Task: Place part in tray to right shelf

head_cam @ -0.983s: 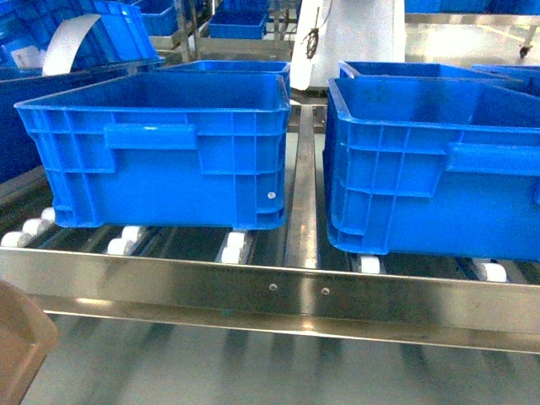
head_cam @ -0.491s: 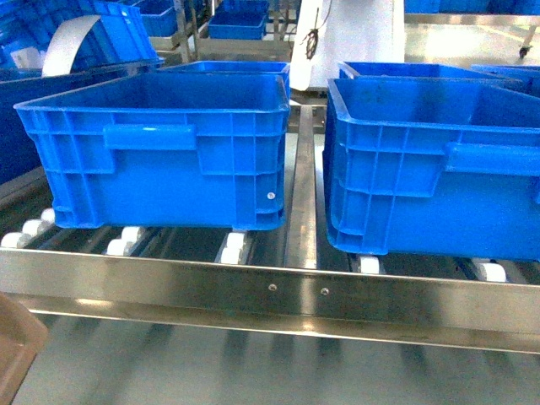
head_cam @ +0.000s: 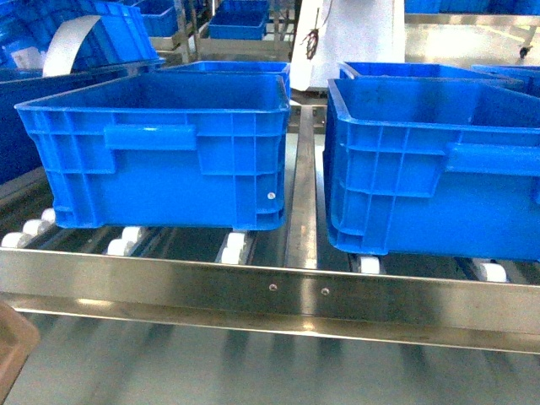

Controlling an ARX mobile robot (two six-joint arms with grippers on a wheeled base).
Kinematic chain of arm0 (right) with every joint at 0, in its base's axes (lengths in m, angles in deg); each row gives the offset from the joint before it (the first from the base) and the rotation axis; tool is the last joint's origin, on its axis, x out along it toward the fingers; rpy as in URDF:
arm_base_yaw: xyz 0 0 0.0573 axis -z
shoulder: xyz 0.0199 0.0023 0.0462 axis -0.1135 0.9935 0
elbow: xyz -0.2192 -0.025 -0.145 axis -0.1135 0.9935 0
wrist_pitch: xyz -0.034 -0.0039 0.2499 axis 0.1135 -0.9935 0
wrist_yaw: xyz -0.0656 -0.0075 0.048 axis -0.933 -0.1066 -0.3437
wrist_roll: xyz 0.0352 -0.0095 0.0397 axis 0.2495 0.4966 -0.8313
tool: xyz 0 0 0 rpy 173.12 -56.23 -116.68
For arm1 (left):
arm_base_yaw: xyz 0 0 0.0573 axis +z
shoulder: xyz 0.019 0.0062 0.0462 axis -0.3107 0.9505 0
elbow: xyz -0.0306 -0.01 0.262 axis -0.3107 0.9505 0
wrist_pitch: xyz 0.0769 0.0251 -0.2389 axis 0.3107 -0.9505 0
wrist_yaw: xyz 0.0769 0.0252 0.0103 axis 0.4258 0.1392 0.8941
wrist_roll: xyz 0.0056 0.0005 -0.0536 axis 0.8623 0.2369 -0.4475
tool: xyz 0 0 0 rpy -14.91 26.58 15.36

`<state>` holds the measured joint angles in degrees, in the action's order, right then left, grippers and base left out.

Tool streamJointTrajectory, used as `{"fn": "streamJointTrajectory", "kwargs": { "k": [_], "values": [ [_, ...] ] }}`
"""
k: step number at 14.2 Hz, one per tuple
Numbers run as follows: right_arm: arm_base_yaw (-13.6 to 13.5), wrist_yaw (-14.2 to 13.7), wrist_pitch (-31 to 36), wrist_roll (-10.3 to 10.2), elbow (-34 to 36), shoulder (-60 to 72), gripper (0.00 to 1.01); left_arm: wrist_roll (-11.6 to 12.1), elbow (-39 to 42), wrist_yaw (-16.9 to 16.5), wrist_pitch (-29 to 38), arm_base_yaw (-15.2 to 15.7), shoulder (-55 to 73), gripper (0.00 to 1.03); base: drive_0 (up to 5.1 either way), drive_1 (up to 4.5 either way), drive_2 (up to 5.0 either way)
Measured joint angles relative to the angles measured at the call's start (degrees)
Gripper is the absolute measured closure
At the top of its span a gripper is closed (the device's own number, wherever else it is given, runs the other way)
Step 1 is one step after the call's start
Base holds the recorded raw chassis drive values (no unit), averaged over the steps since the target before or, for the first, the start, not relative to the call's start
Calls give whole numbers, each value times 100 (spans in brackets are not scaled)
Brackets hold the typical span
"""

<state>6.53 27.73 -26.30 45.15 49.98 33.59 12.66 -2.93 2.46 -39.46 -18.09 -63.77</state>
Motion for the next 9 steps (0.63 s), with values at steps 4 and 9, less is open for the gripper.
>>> {"fn": "streamJointTrajectory", "kwargs": {
  "k": [4, 9],
  "values": [
    [0, 0, -2, 0, 0, 0, 99, 2, 0, 0, -461, 0, -459, 91, 0, 0, 0],
    [0, 0, -2, 0, 0, 0, 99, 0, 2, 2, -879, 0, -866, 91, 0, 0, 0]
  ]
}}
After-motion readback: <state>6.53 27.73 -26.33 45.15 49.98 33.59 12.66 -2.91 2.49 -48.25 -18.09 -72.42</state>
